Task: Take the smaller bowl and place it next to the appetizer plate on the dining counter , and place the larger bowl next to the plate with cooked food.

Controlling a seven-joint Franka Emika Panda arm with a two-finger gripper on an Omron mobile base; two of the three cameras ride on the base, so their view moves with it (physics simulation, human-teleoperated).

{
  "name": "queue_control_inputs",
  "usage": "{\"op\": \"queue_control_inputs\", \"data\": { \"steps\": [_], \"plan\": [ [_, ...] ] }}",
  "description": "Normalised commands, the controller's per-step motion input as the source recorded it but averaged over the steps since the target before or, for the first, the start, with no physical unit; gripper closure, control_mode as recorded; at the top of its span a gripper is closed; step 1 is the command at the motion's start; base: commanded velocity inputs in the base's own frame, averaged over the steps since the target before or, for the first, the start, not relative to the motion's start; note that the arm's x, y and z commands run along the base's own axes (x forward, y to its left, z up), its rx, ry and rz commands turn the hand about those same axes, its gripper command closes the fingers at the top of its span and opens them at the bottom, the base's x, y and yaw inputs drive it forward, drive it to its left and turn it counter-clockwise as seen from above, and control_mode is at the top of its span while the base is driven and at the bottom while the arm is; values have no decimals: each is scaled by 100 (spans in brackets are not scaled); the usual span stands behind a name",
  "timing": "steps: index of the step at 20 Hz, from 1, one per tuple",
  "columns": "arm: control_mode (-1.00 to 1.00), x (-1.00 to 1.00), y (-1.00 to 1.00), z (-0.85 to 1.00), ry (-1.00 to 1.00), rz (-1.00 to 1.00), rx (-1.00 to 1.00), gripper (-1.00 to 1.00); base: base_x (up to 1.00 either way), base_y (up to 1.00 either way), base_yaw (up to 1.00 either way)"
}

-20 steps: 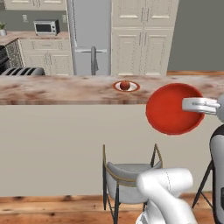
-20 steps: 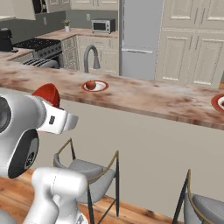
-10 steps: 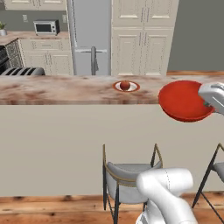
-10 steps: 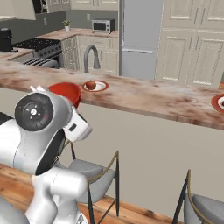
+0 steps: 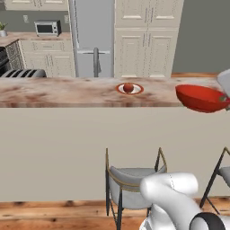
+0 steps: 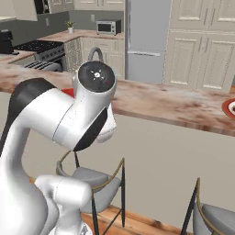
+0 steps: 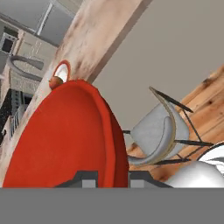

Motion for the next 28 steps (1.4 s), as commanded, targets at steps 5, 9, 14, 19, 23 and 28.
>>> {"op": "queue_control_inputs", "data": {
  "steps": [5, 9, 14, 19, 23, 28],
  "plan": [
    [-100, 57, -32, 0, 23, -6, 7, 100, 0, 0, 0],
    [-100, 68, -5, -6, 10, -3, -2, 100, 0, 0, 0],
    [-100, 42, 2, -21, -3, -1, -23, 100, 0, 0, 0],
    [-100, 36, 0, -9, 0, 0, -15, 100, 0, 0, 0],
    [-100, 38, 0, 0, 0, 0, -4, 100, 0, 0, 0],
    [-100, 36, 0, -8, 3, 0, 0, 100, 0, 0, 0]
  ]
}}
